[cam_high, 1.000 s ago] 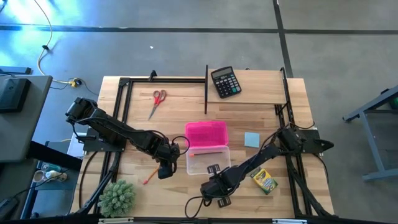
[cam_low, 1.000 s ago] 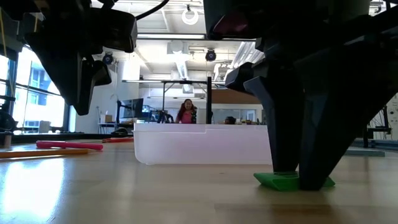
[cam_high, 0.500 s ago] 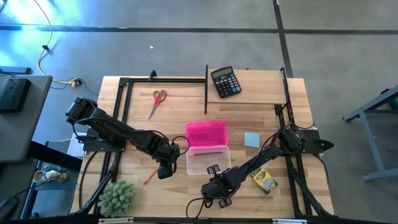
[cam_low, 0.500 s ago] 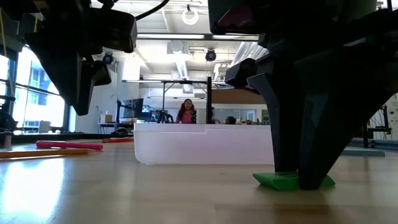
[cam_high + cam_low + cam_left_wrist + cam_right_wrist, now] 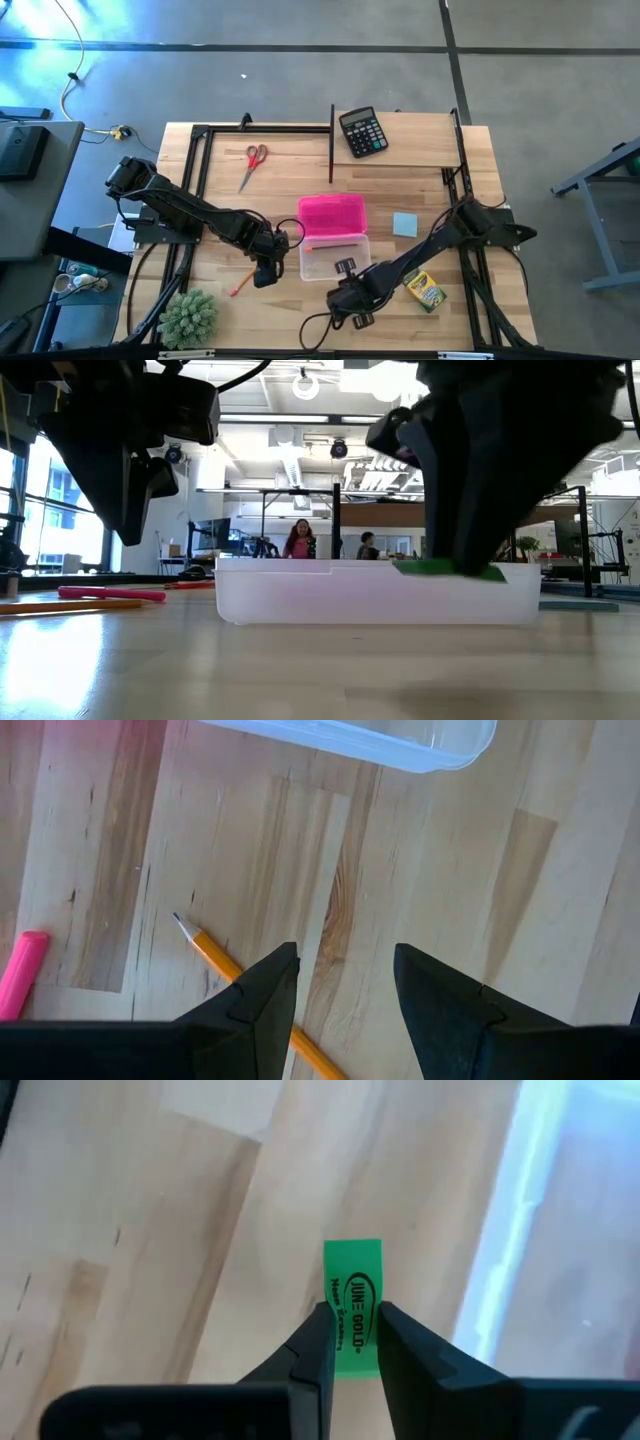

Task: Pack school essentials
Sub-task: Put the green eraser into the transparent box

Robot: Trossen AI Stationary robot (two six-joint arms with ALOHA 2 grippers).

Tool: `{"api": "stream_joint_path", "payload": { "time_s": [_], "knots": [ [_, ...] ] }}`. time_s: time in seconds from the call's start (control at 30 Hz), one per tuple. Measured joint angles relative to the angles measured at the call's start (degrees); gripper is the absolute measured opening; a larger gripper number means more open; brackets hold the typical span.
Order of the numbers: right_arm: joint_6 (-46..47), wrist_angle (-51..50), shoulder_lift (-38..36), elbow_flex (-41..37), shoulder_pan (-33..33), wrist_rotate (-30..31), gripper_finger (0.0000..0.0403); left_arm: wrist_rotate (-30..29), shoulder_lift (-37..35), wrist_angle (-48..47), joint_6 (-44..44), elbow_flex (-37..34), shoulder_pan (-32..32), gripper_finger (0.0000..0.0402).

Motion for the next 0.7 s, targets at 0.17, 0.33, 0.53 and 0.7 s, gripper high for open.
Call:
{"api": "stream_joint_path", "payload": {
  "time_s": [0.17,0.33,0.53,0.7],
  "knots": [
    [-0.19,-0.58,-3.68,0.15,-1.15,3.78,0.0051,-0.02,-0.02,0.38,1.09,0.0,0.01,0.0156],
    [-0.43,-3.15,-8.36,0.16,-3.02,9.29,0.0051,-0.02,-0.02,0.37,1.09,0.0,0.02,0.0156],
    [-0.43,-5.56,-13.63,0.22,-6.63,15.6,0.0051,-0.5,-0.02,0.39,1.1,0.0,0.02,0.0156],
    [-0.14,-5.58,-14.98,0.28,-10.34,15.3,0.0051,-0.9,-0.02,0.29,1.11,0.0,0.02,0.0156]
  ]
}}
